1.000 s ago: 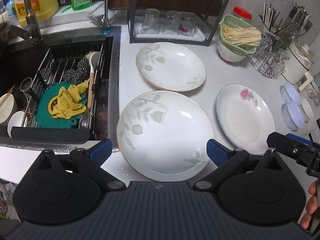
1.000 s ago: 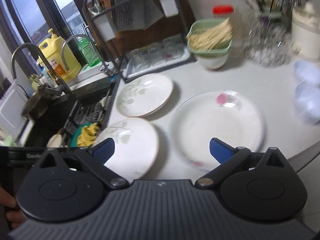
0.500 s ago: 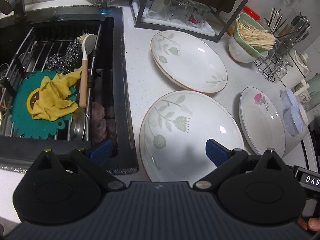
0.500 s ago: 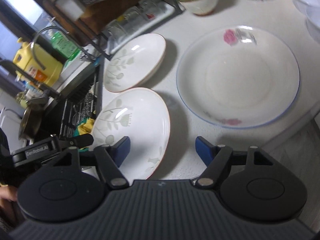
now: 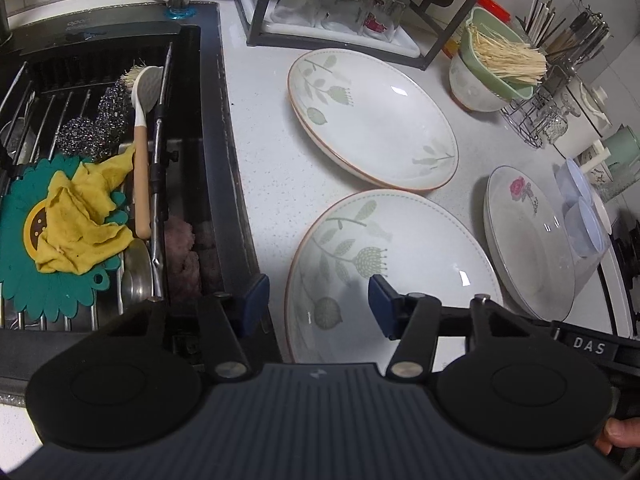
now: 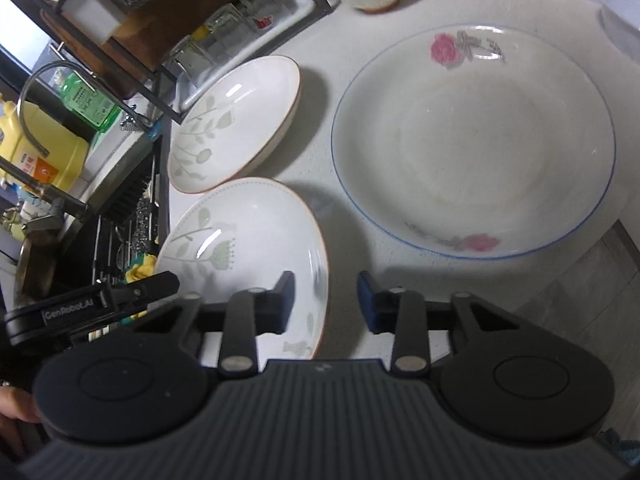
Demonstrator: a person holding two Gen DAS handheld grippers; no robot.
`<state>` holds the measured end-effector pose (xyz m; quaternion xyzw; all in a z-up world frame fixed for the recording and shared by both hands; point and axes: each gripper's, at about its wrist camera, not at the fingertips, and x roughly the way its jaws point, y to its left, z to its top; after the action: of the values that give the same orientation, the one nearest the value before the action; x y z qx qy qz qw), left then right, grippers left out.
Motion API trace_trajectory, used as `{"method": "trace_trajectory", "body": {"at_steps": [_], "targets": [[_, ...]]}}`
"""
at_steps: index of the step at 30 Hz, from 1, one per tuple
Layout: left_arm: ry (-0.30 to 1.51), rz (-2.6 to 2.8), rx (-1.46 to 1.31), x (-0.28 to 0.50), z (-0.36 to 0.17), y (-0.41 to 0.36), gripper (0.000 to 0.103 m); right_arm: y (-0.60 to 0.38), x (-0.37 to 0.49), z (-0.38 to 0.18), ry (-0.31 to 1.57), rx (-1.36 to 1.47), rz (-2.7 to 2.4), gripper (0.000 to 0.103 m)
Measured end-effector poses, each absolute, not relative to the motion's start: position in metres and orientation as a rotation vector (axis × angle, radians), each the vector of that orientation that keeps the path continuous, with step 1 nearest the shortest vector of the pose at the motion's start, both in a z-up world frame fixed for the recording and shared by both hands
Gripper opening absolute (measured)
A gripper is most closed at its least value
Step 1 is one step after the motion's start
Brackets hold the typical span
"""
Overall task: Organize plates and bowls
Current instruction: 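Lift the leaf-pattern plate and carry it over the rose-pattern plate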
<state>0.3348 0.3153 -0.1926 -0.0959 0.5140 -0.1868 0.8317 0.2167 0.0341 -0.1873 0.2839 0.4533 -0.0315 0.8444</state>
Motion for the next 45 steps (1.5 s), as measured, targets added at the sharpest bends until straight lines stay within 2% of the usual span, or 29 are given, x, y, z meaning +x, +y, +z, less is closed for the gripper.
{"method": "trace_trajectory", "body": {"at_steps": [3,4,18,31,45], "targets": [[1.098,-0.428,-0.215,0.337,-0.197,0.313,0.052,0.036,0.219,-0.192,0.952,0.615,-0.067,0.019],[1.103,-0.429,-0.211,0.338,-0.198,0.312,0.051,0.037,0.220,-0.192,0.948,0.622,-0.063,0.019],[1.139,-0.459,-0.207,0.346,-0.192,0.313,0.051,0.037,0.219,-0.184,0.944,0.671,-0.047,0.019],[1.147,-0.499,-0.216,0.337,-0.144,0.295,0.051,0.019,0.204,-0.135,0.886,0.669,-0.046,0.019],[1.091,-0.507,-0.233,0.328,-0.104,0.235,0.051,-0.038,0.191,-0.103,0.806,0.681,-0.031,0.019]]}}
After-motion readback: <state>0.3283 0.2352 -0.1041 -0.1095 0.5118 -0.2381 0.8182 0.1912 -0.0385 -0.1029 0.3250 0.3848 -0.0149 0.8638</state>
